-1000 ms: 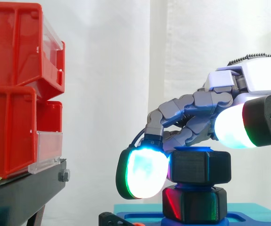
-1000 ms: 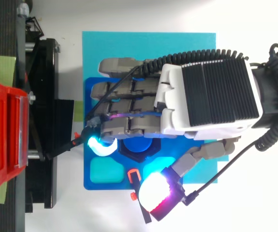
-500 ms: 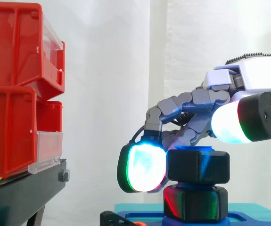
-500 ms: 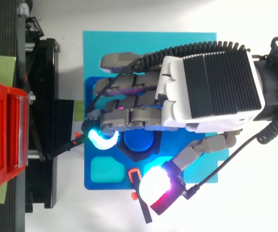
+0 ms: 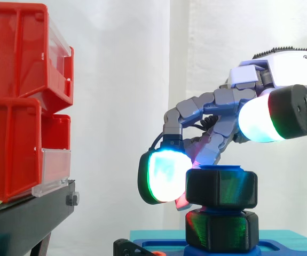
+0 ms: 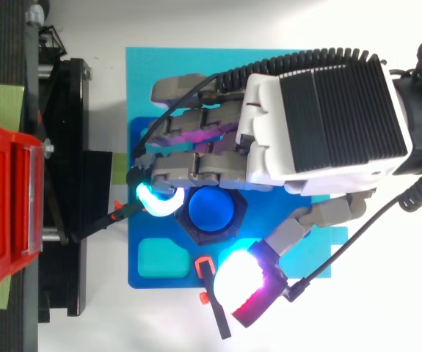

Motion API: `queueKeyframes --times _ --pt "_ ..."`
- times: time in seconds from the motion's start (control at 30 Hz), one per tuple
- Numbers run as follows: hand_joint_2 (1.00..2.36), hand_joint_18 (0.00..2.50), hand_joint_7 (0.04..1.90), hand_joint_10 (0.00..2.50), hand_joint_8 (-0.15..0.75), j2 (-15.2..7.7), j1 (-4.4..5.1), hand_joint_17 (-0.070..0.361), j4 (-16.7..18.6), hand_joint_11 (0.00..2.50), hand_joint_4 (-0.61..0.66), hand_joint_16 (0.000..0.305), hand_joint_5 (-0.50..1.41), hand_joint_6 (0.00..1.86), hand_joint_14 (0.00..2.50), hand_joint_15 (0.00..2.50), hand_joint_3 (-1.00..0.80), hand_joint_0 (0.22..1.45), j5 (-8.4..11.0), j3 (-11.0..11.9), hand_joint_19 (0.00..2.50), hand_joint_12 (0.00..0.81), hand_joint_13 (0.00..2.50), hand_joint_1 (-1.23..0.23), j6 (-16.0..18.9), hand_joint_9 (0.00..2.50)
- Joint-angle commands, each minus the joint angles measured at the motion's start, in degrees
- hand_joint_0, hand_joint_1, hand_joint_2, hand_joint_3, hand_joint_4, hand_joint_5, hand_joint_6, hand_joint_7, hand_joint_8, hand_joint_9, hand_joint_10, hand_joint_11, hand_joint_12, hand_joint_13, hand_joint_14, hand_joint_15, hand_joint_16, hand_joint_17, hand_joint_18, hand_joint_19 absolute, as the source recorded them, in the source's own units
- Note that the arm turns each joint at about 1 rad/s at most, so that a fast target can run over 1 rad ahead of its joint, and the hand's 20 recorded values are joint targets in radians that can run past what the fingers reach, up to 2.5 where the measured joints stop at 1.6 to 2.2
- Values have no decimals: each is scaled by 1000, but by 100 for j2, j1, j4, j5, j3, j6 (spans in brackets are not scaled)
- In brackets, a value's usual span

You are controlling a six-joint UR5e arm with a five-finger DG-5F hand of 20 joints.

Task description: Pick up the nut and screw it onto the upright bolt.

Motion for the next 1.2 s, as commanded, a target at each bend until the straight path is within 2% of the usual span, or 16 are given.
queueKeyframes --times 0.0,0.1,0.23,0.57,0.63,0.8,0.97,1.17 --pt "1000 324 1331 3 280 0 -18 85 -102 78 173 38 14 503 0 0 -500 441 -8 52 10 343 619 -360 -40 1055" --pt "1000 377 1317 1 267 0 -53 83 -172 76 171 37 37 503 0 0 -500 446 -8 114 18 334 678 -362 -101 1165" --pt "1000 481 1330 3 253 0 -53 76 -277 97 140 34 56 503 0 0 -500 454 -8 114 56 309 783 -371 -206 1310" --pt "1000 722 1392 5 203 9 -53 62 -312 147 63 28 90 502 1 45 -500 473 -8 114 170 258 1015 -396 -215 1611" --pt "1000 797 1402 6 208 35 -53 60 -312 163 99 27 99 503 3 58 -500 476 -8 114 217 243 1090 -401 -215 1732" --pt "1000 890 1425 7 238 70 -62 58 -374 173 108 26 106 503 1 66 -500 476 -8 114 260 231 1166 -403 -268 1819" --pt "1000 1023 1452 9 261 132 -71 50 -726 214 105 22 114 501 3 85 -500 476 10 114 308 209 1299 -412 -532 1991" --pt "1000 1100 1469 14 271 193 -62 49 -884 290 93 22 117 501 4 120 -500 478 27 114 352 202 1397 -417 -699 2089"
